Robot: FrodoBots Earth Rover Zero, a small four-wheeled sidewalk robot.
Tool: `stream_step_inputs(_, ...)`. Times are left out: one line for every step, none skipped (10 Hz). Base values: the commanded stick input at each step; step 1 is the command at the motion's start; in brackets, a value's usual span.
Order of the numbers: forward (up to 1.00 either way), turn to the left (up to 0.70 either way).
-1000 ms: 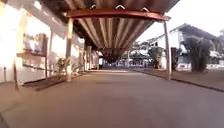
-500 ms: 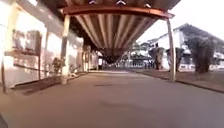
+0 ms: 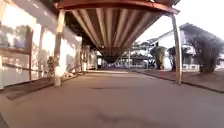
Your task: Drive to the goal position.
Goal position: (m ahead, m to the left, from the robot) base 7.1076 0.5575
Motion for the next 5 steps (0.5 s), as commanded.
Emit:
stream_step_inputs(0.7, 0.0)
stream_step_inputs(0.7, 0.0)
stream_step_inputs(0.7, 0.0)
stream_step_inputs(0.7, 0.0)
stream_step_inputs(0.7, 0.0)
